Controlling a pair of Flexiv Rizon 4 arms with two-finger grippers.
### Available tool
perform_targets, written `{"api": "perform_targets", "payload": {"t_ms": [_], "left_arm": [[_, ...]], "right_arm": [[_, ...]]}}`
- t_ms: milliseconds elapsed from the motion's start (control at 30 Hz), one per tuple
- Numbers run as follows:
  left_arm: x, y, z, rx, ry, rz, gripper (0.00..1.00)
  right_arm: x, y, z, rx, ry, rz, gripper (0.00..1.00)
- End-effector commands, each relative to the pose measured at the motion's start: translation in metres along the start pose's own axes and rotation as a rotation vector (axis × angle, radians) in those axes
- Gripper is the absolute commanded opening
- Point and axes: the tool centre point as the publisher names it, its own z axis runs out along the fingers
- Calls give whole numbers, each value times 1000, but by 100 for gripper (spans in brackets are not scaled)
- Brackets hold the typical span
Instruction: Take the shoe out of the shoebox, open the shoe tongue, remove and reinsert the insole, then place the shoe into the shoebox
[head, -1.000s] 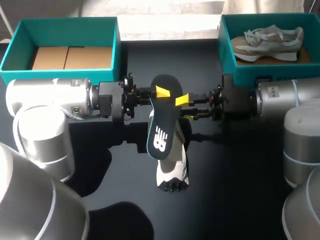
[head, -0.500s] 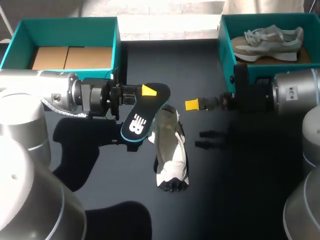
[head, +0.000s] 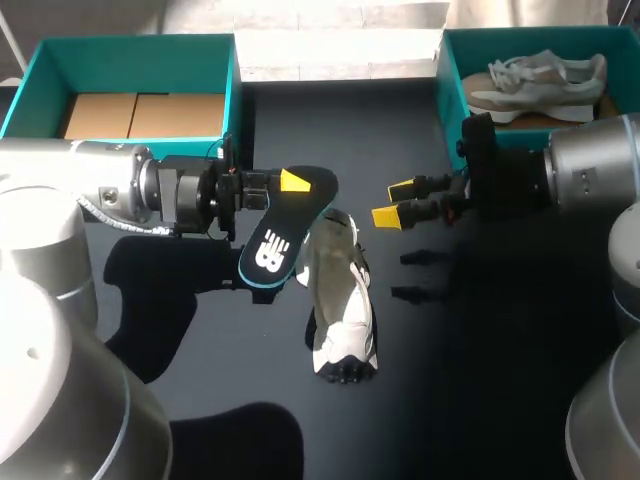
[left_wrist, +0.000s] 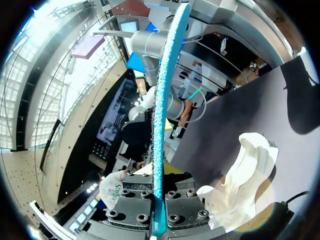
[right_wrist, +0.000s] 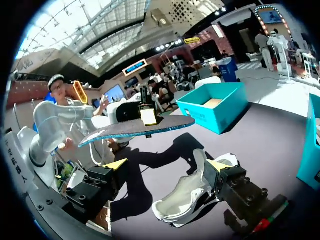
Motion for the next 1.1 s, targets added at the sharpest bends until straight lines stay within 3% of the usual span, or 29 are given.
{"api": "perform_targets", "payload": {"t_ms": [33, 67, 100, 600, 633, 800, 1100], "left_arm": [[0, -1, 0, -3, 0, 1, 0], [0, -1, 0, -3, 0, 1, 0], [0, -1, 0, -3, 0, 1, 0], [0, -1, 0, -3, 0, 1, 0], [0, -1, 0, -3, 0, 1, 0], [14, -26, 5, 31, -38, -79, 0], [35, -43, 4, 43, -43, -100, 0]], "right_arm": [[8, 4, -11, 210, -32, -550, 100], [11, 5, -8, 296, 48, -613, 100], [13, 5, -7, 348, 63, -608, 100], [13, 5, -7, 348, 63, -608, 100], [11, 1, -9, 372, 25, -631, 100], [10, -7, -15, 415, -106, -705, 100], [9, -28, -17, 433, -161, -754, 100]]}}
